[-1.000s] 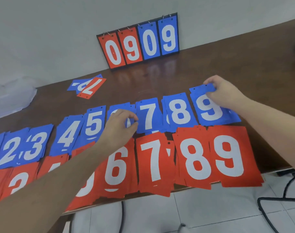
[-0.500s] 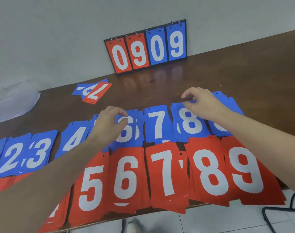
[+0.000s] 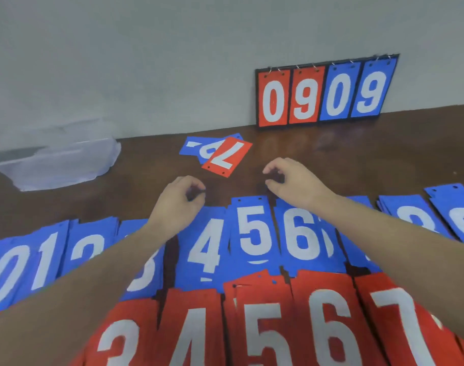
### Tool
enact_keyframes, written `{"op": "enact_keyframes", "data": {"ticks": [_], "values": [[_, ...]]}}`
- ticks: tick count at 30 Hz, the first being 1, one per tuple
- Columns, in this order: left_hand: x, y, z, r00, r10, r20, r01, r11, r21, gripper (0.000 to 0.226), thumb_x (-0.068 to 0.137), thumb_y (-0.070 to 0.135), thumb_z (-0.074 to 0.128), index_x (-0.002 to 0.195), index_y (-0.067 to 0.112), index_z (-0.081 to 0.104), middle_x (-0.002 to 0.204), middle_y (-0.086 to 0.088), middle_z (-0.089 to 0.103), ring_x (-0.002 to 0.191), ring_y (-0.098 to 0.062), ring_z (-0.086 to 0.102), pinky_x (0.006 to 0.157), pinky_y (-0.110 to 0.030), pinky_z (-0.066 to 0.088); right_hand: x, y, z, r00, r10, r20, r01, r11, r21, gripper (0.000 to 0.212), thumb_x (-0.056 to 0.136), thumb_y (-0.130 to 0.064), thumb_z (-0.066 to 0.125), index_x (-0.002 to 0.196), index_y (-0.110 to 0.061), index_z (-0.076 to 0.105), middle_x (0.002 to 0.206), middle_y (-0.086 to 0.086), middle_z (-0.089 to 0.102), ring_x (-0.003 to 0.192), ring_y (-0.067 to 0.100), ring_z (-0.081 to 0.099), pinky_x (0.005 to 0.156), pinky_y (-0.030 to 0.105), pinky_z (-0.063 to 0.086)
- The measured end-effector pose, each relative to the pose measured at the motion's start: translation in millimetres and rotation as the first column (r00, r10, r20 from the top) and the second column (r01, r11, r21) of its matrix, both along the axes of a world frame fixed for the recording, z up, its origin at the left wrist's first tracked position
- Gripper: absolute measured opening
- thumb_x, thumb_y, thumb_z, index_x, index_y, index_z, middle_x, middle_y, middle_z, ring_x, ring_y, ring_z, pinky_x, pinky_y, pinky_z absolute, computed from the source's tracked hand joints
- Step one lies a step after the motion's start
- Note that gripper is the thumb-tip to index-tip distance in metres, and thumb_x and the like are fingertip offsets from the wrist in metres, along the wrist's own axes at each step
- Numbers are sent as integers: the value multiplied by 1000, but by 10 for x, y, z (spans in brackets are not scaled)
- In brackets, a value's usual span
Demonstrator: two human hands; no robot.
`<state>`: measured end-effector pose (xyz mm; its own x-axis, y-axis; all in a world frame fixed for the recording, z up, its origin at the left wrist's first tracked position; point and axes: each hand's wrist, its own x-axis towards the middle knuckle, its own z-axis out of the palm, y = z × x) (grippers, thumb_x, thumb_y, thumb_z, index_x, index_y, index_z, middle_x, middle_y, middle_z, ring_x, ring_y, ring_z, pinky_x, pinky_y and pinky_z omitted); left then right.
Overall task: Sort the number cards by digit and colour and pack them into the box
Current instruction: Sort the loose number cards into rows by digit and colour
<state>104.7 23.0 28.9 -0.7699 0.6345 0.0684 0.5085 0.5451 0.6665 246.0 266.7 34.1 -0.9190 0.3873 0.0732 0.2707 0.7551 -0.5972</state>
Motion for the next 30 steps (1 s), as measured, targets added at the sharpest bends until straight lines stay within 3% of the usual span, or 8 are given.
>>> {"op": "enact_keyframes", "data": {"ticks": [3, 6, 9, 13, 18, 24, 26, 30], "values": [[-296, -4, -35, 1000, -6, -16, 6, 1000, -13, 12, 95, 20, 63, 102, 30, 62, 106, 8, 57, 99, -9, 56, 77, -21, 47, -417, -92, 14, 996, 3, 89, -13, 994, 112, 28, 95, -30, 63, 123, -28, 60, 129, -4, 55, 122, 17, 49, 103, 33, 44], [-579, 80, -53, 998, -25, -53, 22, 998, -53, 18, 95, 22, 62, 113, 25, 62, 112, 9, 59, 107, -12, 54, 94, -31, 46, -793, -94, 38, 992, -22, 123, 2, 986, 167, 42, 96, -36, 61, 137, -26, 54, 146, -1, 50, 134, 20, 44, 110, 38, 42], [-818, 204, -78, 991, -103, -82, 102, 995, -18, 25, 96, 23, 61, 121, 24, 60, 120, 7, 62, 112, -15, 55, 99, -36, 46, -1097, -107, -14, 987, 57, 150, -94, 963, 253, 54, 99, -48, 50, 150, -30, 42, 157, -2, 42, 146, 22, 34, 119, 45, 33], [-1031, 406, -115, 948, -296, -122, 279, 951, -134, 39, 103, 33, 51, 141, 23, 49, 149, 7, 48, 142, -15, 38, 116, -37, 32, -1179, -90, -140, 911, 100, 399, -259, 893, 367, 53, 105, -55, 29, 155, -38, 33, 165, -7, 27, 153, 18, 20, 125, 48, 18], [-1167, 517, -225, 880, -375, -293, 284, 908, -309, 49, 104, 46, 43, 150, 29, 41, 149, 5, 49, 139, -16, 42, 115, -35, 27, -895, 10, 11, 915, -4, 402, -210, 848, 486, 66, 96, -64, 12, 150, -41, 42, 154, -9, 44, 138, 20, 39, 112, 42, 38], [-1191, 455, -282, 841, -365, -400, 254, 918, -304, 46, 101, 48, 46, 140, 28, 56, 112, 1, 54, 110, -23, 56, 94, -36, 41, -722, 243, 61, 924, -168, 344, -32, 862, 507, 46, 100, -59, 42, 130, -30, 62, 134, -3, 55, 127, 20, 50, 109, 41, 42], [-1196, 453, -264, 860, -346, -375, 238, 922, -305, 46, 99, 53, 48, 136, 29, 58, 115, 3, 52, 110, -21, 55, 92, -34, 40, -760, 276, 31, 937, -158, 310, 13, 906, 423, 39, 96, -60, 52, 121, -32, 62, 143, -4, 51, 134, 20, 44, 112, 43, 38], [-1174, 489, -241, 895, -306, -325, 218, 935, -280, 47, 90, 64, 58, 121, 29, 61, 151, 10, 41, 131, -16, 45, 105, -35, 32, -843, 335, 33, 923, -118, 365, 22, 967, 255, 62, 89, -63, 62, 142, -35, 46, 160, -6, 34, 148, 22, 28, 119, 51, 27]]}}
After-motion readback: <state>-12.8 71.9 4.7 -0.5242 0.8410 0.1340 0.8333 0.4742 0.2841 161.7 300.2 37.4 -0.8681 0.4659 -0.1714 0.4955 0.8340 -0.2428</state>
